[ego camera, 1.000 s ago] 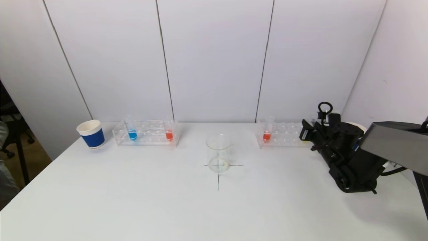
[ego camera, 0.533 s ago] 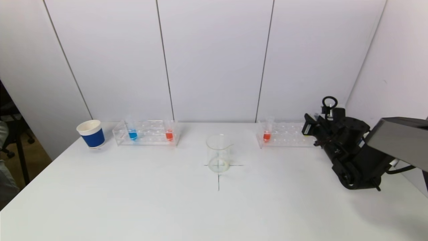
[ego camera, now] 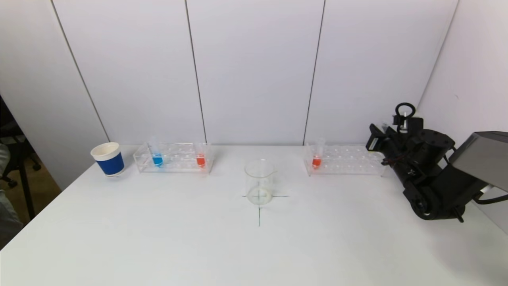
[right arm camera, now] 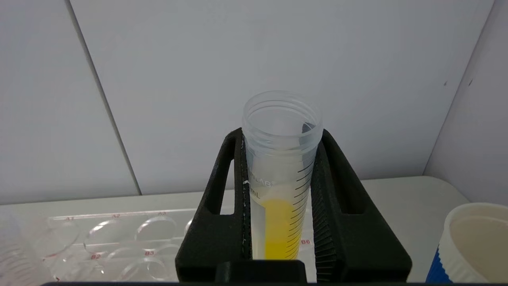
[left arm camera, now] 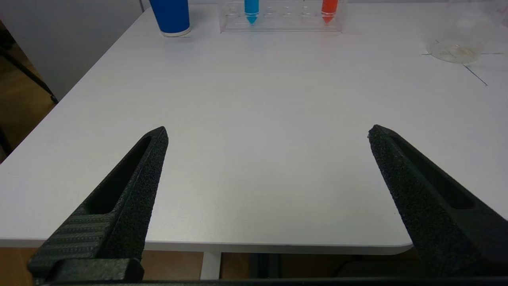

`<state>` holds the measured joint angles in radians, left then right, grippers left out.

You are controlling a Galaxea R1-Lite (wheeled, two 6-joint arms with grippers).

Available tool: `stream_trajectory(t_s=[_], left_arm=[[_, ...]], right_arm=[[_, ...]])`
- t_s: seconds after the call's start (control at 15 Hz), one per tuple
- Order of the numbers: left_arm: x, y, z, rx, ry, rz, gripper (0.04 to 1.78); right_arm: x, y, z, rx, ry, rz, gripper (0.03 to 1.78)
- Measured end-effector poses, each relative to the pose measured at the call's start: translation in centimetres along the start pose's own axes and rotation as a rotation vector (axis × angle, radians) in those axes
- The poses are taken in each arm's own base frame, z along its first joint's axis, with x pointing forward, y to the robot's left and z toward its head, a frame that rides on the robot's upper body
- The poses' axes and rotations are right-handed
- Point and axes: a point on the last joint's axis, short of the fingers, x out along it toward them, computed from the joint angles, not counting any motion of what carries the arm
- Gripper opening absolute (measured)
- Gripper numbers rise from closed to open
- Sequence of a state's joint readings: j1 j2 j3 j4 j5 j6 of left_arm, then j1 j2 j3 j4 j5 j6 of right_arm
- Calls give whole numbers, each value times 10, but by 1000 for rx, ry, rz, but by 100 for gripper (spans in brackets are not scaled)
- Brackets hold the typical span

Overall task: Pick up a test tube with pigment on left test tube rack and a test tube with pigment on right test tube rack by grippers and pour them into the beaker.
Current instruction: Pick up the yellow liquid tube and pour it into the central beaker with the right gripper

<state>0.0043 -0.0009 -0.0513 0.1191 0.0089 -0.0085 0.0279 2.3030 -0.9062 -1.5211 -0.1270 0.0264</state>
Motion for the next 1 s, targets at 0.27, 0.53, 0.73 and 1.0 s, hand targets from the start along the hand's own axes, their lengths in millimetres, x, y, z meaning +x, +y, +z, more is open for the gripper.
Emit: stream_trajectory(t_s=[0.27,0.53,0.73,1.0], left_arm=[[0,0,0,0,0,0,176],[0,0,0,0,0,0,176],[0,0,0,0,0,0,176],[0,0,0,0,0,1,176]], right_arm=[[-3,4,29,4,-55,15,49],[-9,12,68,-12,-71,44,49],[-15,23,107,-22,-83,85,49],[-23,46,163,-23,-63,185,49]])
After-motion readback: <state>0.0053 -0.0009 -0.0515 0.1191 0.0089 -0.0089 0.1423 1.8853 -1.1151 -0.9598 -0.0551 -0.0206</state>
